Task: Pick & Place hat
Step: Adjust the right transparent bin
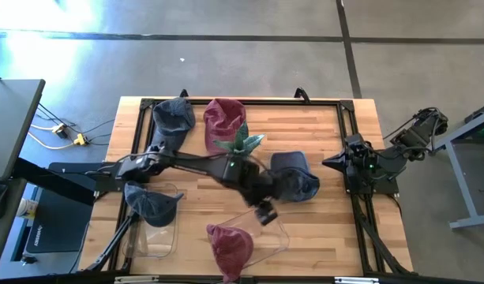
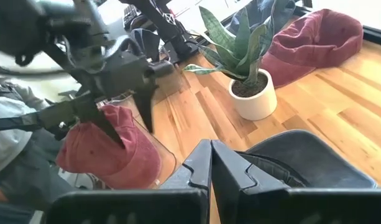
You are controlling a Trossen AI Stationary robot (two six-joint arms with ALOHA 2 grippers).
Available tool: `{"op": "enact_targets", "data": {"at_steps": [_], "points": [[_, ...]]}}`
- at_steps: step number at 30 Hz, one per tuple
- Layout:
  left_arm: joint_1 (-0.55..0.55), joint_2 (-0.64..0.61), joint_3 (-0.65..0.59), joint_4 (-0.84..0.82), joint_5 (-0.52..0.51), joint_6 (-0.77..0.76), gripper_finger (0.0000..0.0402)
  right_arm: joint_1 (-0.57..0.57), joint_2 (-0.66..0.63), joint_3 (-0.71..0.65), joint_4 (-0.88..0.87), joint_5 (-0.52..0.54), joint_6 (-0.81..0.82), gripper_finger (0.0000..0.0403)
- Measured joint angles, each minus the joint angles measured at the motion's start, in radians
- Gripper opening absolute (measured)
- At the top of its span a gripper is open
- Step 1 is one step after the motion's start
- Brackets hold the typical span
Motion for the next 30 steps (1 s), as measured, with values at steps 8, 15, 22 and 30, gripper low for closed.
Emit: {"op": "enact_targets", "data": {"at_steps": [8,15,22,30], "points": [[-0.092,0.034,-0.073,-0.143,-0.081,-0.188,0.0222,0.0,0.0,0.0,0.001,0.034,-0.018,0.0005],[-0.095,0.06,-0.171,-0.088,-0.094,-0.231,0.0186,0.0,0.0,0.0,0.008,0.015,-0.016,0.0005],[-0.078,0.096,-0.198,-0.05,-0.127,-0.215,0.0149,0.0,0.0,0.0,0.017,-0.035,-0.014,0.0003],[-0.073,0.133,-0.192,0.013,-0.112,-0.079,0.0101,0.0,0.0,0.0,0.031,-0.036,-0.017,0.0007]]}}
